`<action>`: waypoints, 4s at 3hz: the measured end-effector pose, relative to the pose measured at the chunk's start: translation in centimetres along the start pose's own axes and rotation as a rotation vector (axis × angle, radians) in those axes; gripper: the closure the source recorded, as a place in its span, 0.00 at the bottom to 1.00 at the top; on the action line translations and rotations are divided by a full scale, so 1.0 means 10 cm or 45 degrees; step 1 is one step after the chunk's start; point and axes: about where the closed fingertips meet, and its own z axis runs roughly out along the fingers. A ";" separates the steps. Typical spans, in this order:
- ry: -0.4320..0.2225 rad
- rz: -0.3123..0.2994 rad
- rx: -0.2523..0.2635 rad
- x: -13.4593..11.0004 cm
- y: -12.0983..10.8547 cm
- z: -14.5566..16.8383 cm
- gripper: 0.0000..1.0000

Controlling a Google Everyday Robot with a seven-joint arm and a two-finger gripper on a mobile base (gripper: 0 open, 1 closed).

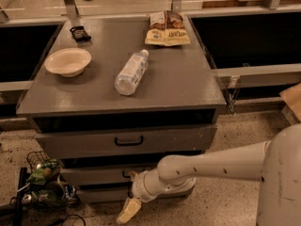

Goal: Open middle drawer

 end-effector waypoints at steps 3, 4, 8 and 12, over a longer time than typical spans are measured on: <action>0.049 -0.011 -0.012 -0.04 -0.13 0.12 0.00; 0.058 0.019 -0.061 0.12 -0.08 0.26 0.00; 0.008 -0.013 -0.135 0.07 0.12 0.23 0.00; -0.028 -0.031 -0.133 0.09 0.19 0.02 0.00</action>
Offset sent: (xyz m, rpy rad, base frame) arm 0.0201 0.0065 0.0050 -0.0477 -0.0305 0.0013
